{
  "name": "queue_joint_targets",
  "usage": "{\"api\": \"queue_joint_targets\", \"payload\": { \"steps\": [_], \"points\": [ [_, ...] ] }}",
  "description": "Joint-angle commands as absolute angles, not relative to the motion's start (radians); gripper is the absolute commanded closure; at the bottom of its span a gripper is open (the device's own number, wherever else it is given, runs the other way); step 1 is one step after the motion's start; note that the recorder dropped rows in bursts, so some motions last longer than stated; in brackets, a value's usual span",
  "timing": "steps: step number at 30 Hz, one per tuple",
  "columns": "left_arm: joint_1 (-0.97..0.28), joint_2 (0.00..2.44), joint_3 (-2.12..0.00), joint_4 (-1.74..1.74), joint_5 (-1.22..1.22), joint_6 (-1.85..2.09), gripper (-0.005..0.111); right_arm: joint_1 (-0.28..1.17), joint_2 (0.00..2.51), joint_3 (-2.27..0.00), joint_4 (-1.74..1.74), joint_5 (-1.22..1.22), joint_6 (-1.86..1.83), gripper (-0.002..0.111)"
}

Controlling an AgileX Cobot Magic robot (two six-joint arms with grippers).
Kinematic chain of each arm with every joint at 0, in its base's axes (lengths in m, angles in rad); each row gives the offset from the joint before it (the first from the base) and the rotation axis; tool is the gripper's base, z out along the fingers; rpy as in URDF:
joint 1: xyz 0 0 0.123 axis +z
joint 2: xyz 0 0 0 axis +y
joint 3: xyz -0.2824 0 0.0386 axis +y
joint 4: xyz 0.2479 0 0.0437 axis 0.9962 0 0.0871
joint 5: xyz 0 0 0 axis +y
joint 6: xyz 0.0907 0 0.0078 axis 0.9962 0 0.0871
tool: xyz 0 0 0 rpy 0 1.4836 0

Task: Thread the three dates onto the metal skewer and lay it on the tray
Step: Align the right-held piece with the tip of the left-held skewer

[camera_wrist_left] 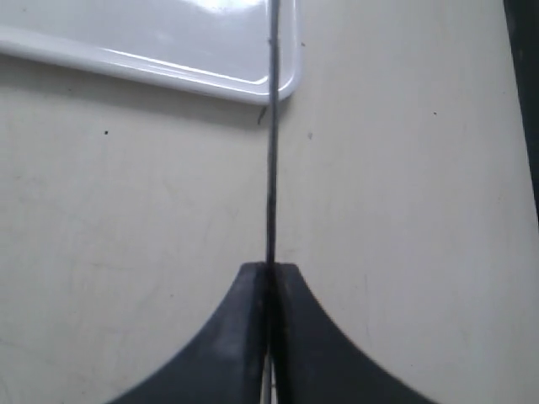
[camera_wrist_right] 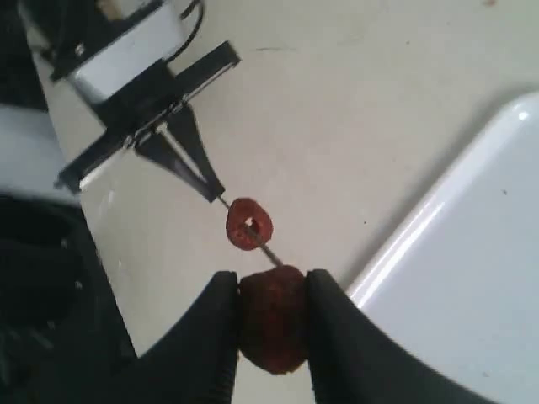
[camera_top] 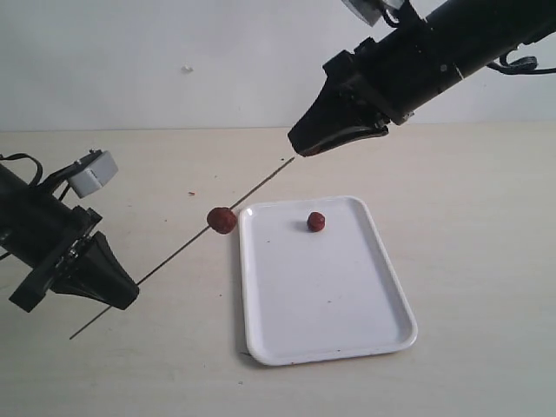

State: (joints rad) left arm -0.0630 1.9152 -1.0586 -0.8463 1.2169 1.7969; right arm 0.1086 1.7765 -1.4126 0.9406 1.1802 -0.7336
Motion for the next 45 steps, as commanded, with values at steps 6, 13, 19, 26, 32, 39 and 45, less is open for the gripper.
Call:
{"api": "queue_joint_targets", "payload": {
  "steps": [6, 13, 19, 26, 32, 39, 45],
  "points": [
    [-0.060, 1.913, -1.057, -0.878, 1.221, 1.668, 0.107, 0.105, 1.781, -1.414, 0.996, 1.122, -0.521, 0.081],
    [-0.060, 1.913, -1.057, -0.878, 1.221, 1.511, 0.107, 0.105, 1.781, -1.412, 0.996, 1.126, -0.465, 0.081],
    [-0.060, 1.913, -1.057, -0.835, 1.221, 1.356, 0.107, 0.105, 1.781, -1.412, 0.994, 0.983, -0.355, 0.081],
    [-0.060, 1.913, -1.057, -0.831, 1.221, 1.352, 0.107, 0.103, 1.781, -1.412, 0.949, 0.958, -0.355, 0.081],
    [-0.060, 1.913, -1.057, -0.833, 1.221, 1.426, 0.107, 0.103, 1.781, -1.412, 0.868, 0.937, -0.354, 0.081],
    [-0.060, 1.913, -1.057, -0.880, 1.163, 1.630, 0.107, 0.103, 1.781, -1.412, 0.800, 0.994, -0.367, 0.081],
    [-0.060, 1.913, -1.057, -0.806, 1.109, 1.709, 0.107, 0.103, 1.781, -1.414, 0.801, 1.081, -0.380, 0.081]
  ]
}}
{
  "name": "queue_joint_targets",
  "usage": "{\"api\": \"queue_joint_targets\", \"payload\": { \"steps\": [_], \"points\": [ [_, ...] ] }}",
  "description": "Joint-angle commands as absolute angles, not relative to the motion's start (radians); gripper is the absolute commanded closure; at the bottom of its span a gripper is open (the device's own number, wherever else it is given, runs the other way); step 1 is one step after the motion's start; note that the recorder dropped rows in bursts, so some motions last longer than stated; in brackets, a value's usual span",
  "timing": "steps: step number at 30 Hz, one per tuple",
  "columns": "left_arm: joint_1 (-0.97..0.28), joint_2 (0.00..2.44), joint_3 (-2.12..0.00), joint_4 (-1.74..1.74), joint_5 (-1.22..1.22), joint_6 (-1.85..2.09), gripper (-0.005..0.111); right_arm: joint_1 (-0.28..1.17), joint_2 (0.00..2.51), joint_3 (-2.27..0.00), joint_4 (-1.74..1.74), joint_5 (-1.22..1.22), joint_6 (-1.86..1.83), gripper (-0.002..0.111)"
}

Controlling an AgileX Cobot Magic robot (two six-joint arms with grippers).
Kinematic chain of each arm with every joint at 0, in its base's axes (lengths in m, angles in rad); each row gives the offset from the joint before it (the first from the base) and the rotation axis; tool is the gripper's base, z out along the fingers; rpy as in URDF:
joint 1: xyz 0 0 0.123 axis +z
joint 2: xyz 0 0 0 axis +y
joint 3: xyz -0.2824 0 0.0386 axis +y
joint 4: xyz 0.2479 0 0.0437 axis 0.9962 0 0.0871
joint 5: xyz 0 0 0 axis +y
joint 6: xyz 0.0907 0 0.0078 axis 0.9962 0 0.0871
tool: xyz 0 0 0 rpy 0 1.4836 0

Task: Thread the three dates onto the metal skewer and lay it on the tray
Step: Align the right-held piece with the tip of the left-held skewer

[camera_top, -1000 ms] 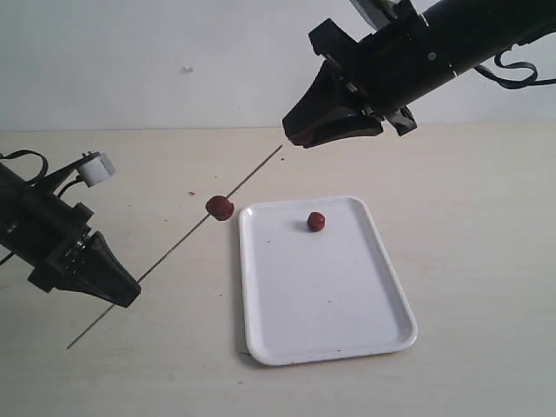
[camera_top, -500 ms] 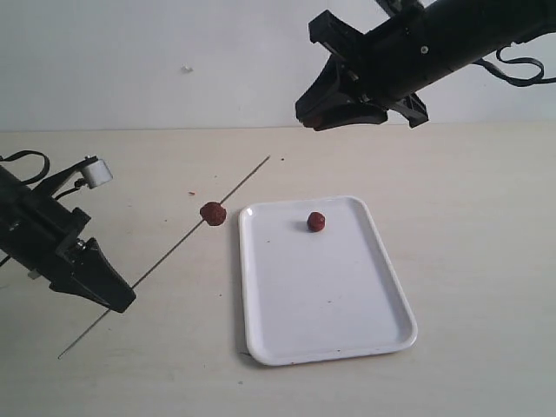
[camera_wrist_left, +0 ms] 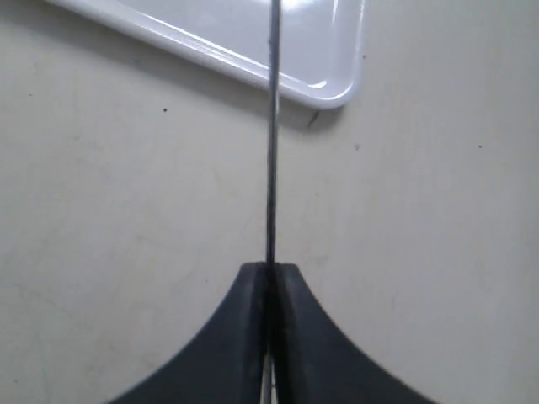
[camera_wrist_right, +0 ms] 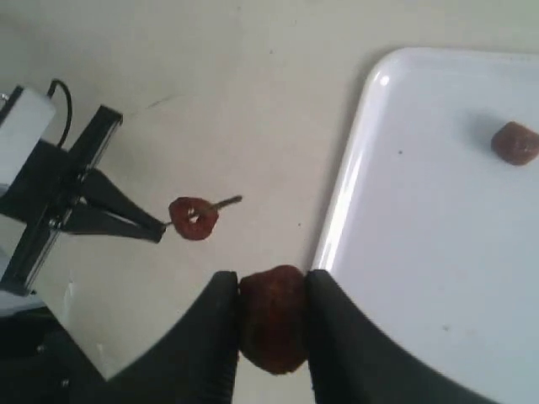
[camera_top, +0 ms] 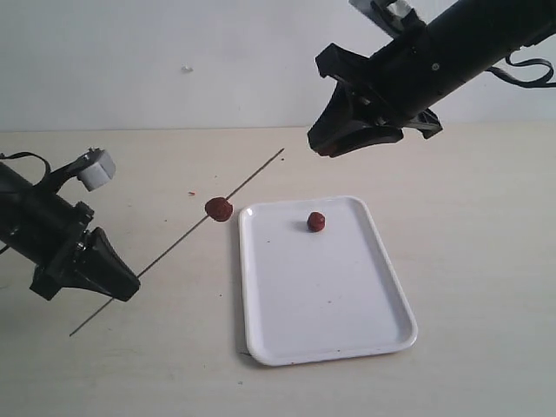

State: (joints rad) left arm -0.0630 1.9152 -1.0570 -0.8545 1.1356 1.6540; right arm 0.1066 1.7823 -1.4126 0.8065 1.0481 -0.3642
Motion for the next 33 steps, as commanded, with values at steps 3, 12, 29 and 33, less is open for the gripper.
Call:
{"api": "queue_joint_targets", "payload": {
  "steps": [3, 12, 29, 33],
  "points": [
    [-0.060, 1.913, -1.057, -0.764, 1.109, 1.746, 0.107, 0.103, 1.782, -1.414, 0.816, 1.111, -0.365, 0.081],
    [-0.060, 1.913, -1.057, -0.853, 1.122, 1.911, 0.107, 0.103, 1.782, -1.414, 0.918, 1.221, -0.381, 0.081],
    [-0.060, 1.913, -1.057, -0.901, 1.124, 1.979, 0.107, 0.103, 1.799, -1.414, 0.900, 1.221, -0.393, 0.081],
    [-0.060, 1.913, -1.057, -0.907, 1.124, 1.981, 0.107, 0.105, 1.839, -1.414, 0.972, 1.221, -0.417, 0.081]
  ]
}}
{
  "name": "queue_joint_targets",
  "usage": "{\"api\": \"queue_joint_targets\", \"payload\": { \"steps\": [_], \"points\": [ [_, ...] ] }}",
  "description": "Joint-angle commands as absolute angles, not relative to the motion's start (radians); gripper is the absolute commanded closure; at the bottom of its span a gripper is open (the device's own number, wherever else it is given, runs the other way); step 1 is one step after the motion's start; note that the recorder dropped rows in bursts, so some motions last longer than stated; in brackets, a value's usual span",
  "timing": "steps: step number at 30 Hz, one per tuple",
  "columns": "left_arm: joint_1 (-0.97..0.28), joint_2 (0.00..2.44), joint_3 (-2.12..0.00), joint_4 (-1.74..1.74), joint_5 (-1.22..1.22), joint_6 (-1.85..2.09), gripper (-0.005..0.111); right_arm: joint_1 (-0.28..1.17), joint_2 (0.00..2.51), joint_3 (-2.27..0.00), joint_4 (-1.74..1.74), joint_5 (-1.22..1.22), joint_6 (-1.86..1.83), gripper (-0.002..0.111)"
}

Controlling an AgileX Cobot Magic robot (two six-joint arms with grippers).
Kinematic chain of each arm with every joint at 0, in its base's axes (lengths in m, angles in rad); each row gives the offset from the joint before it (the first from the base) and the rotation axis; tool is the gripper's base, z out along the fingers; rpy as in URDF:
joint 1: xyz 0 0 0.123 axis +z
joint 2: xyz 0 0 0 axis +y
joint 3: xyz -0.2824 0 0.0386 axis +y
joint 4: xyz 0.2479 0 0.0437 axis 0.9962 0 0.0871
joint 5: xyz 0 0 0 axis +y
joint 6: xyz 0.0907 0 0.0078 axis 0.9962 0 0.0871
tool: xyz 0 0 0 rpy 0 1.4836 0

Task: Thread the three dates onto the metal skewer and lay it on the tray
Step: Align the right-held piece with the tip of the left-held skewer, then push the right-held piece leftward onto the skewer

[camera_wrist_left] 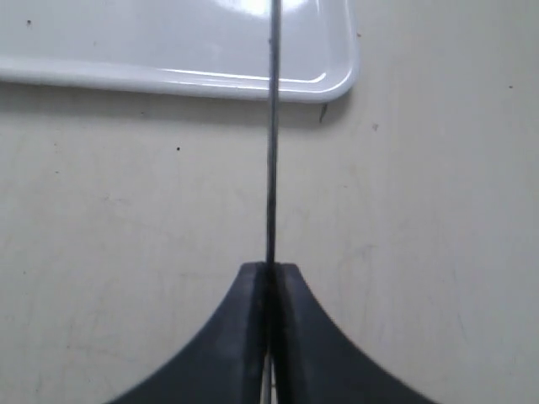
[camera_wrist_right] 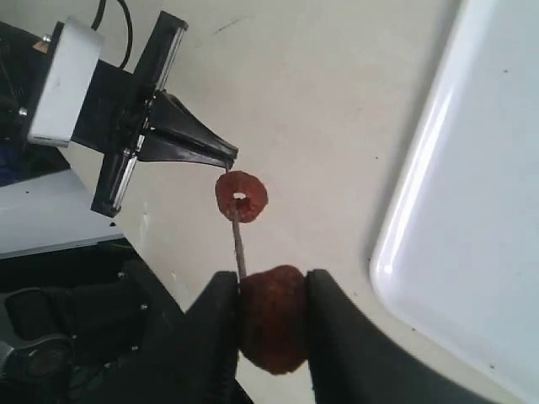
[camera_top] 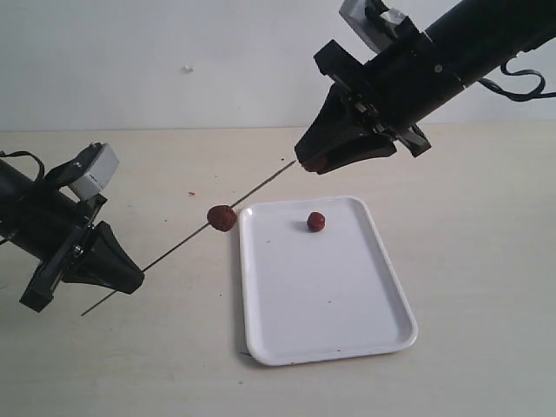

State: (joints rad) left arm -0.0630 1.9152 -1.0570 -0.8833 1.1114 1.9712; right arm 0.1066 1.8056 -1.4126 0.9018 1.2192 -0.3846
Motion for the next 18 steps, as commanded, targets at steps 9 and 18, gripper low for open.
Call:
{"api": "queue_joint_targets", "payload": {
  "steps": [9, 18],
  "points": [
    [-0.060, 1.913, -1.057, -0.907, 1.124, 1.987, 0.107, 0.105, 1.846, -1.414, 1.052, 1.221, -0.451, 0.081],
    [-0.060, 1.913, -1.057, -0.877, 1.124, 1.987, 0.107, 0.081, 1.846, -1.414, 1.022, 1.221, -0.451, 0.081]
  ]
}}
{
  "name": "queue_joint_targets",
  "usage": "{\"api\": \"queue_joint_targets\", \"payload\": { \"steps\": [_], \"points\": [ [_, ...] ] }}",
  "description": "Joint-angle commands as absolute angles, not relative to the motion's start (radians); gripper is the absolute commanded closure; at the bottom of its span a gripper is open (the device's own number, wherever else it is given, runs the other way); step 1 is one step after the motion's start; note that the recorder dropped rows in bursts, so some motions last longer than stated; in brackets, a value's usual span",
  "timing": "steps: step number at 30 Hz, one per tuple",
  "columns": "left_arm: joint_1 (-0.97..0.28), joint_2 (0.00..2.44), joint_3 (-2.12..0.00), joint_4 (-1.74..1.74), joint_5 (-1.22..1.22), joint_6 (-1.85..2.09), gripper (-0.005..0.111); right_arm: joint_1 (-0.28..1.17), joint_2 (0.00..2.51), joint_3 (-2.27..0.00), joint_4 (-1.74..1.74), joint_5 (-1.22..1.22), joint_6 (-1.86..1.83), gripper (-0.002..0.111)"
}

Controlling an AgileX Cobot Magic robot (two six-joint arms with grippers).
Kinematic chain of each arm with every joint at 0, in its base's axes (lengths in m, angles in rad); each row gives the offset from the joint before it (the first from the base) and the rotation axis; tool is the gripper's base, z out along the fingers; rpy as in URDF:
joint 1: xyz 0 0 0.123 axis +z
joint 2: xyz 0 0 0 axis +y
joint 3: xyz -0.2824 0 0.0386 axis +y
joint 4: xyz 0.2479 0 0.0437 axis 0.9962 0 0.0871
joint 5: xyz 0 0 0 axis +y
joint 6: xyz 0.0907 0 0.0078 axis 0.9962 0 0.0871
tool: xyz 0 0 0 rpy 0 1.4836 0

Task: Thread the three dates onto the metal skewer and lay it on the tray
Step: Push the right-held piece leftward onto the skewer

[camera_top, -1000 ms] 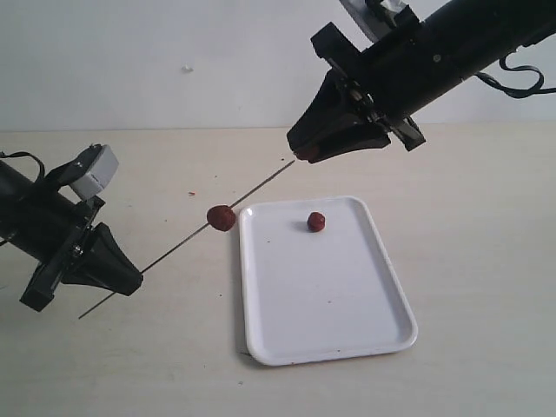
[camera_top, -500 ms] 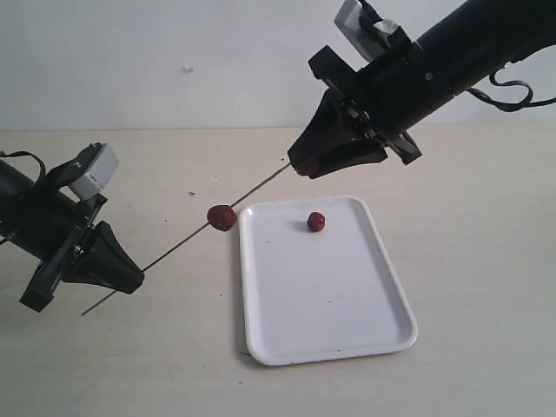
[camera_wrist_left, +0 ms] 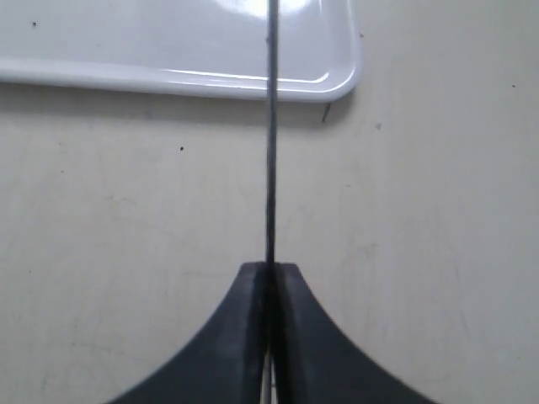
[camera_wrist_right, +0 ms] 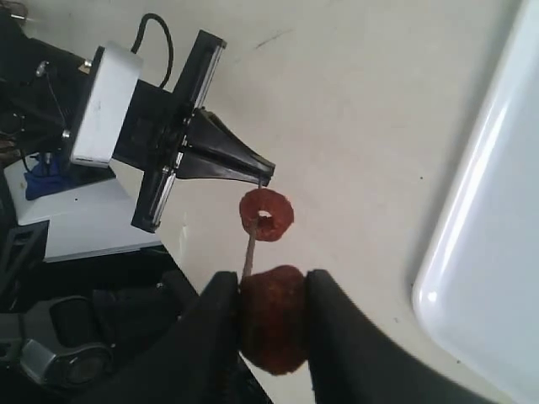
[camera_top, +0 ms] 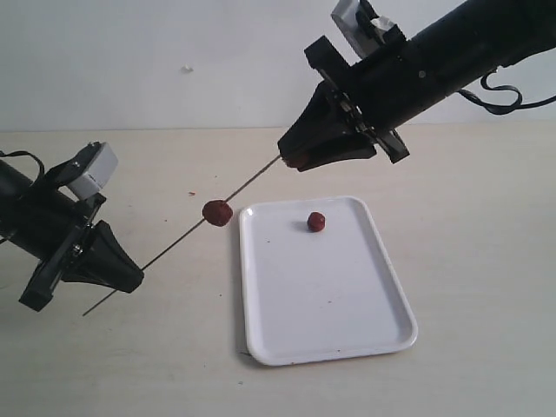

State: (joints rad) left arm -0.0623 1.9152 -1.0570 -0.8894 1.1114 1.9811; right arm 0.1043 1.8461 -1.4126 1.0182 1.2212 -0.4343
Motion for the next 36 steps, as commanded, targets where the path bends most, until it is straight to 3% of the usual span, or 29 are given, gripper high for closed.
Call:
{"api": "queue_joint_targets", "payload": {
  "steps": [1, 36],
  "points": [
    [-0.058, 1.913, -1.057, -0.864, 1.124, 1.985, 0.107, 0.055, 1.846, -1.414, 1.022, 1.221, -0.451, 0.081],
    [-0.058, 1.913, -1.061, -0.900, 1.011, 1.987, 0.107, 0.075, 1.857, -1.414, 1.030, 1.221, -0.463, 0.081]
  ]
}}
